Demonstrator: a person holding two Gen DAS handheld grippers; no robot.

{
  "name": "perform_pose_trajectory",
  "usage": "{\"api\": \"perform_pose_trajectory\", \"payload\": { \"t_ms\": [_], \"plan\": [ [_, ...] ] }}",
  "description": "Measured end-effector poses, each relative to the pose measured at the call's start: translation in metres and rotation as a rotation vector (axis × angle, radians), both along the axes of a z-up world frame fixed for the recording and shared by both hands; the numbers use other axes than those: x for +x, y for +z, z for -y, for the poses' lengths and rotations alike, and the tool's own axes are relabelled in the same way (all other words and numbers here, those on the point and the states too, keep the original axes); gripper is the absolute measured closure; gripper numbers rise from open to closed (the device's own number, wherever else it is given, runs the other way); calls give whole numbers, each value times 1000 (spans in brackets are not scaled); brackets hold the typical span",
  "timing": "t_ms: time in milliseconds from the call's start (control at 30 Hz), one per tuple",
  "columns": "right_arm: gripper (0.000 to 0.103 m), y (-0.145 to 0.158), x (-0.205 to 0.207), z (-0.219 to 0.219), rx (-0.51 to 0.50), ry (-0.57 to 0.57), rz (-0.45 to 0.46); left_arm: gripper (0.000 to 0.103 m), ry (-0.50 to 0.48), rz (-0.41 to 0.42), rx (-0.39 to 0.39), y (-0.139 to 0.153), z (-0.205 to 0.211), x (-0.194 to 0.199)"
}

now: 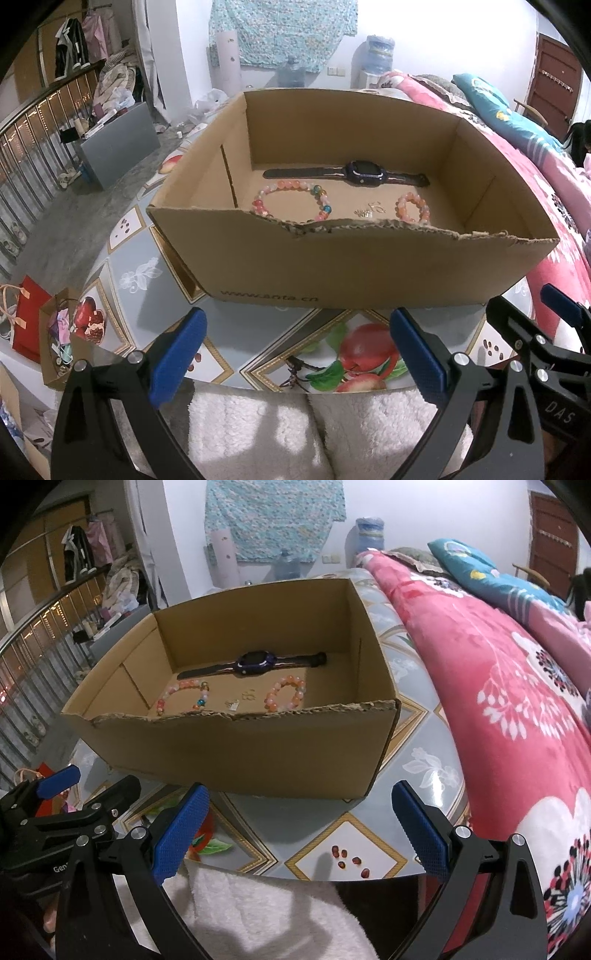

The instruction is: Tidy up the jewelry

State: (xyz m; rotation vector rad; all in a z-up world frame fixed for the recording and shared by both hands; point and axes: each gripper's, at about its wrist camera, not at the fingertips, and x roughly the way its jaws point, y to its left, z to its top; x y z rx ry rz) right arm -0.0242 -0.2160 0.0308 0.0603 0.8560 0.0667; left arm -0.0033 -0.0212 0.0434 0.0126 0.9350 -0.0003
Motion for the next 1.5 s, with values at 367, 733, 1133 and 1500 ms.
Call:
{"api": "perform_pose_trajectory", "payload": {
  "t_ms": [367, 733, 1133, 1500],
  "plan": [
    [8, -2, 4, 1, -15, -3, -11, 6, 3, -11, 0, -6, 3, 4],
    [8, -3, 6, 2, -14, -3, -18, 6, 5, -15, 2, -8, 5, 6],
    [8, -3, 7, 3, -13, -2, -19, 6, 5, -15, 2, -8, 6, 6],
    [8, -3, 7, 3, -15, -2, -17, 6, 5, -15, 2, -7, 6, 6]
  ]
}}
